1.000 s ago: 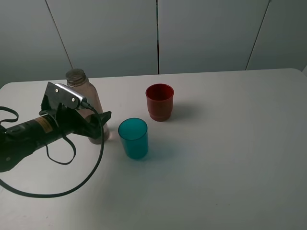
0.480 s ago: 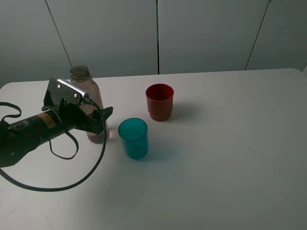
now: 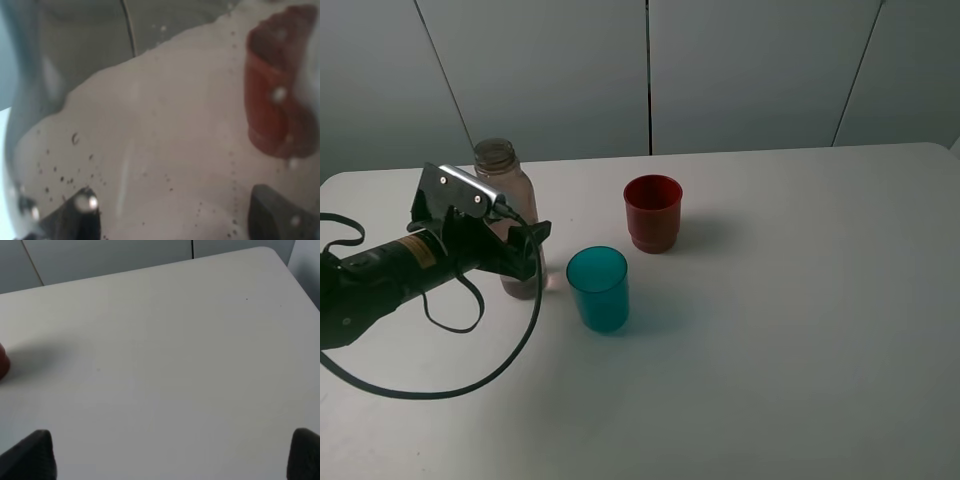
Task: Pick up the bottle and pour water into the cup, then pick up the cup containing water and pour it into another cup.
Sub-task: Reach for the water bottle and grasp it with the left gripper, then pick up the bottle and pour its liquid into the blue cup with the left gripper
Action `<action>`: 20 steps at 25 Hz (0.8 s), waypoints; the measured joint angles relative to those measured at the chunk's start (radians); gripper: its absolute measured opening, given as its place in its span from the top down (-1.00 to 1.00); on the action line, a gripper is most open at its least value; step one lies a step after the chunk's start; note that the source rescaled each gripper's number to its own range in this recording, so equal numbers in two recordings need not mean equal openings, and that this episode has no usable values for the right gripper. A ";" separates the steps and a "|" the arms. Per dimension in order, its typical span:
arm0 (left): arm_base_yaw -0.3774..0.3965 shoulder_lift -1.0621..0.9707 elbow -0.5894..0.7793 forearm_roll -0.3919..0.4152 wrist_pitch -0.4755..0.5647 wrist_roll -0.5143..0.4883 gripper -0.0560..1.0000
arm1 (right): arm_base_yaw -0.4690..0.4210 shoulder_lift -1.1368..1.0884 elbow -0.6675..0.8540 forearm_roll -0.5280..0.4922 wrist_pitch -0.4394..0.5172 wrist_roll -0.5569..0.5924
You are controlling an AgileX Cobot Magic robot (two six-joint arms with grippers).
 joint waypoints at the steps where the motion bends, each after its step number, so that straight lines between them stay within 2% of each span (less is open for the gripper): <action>1: 0.000 0.000 0.000 0.000 0.000 0.000 0.84 | 0.000 0.000 0.000 0.000 0.000 0.000; 16: 0.000 -0.002 0.000 0.000 0.003 0.002 0.84 | 0.000 0.000 0.000 0.000 0.000 0.002; 20: 0.000 -0.049 0.000 0.006 0.060 0.013 0.85 | 0.000 0.000 0.000 0.000 0.000 0.002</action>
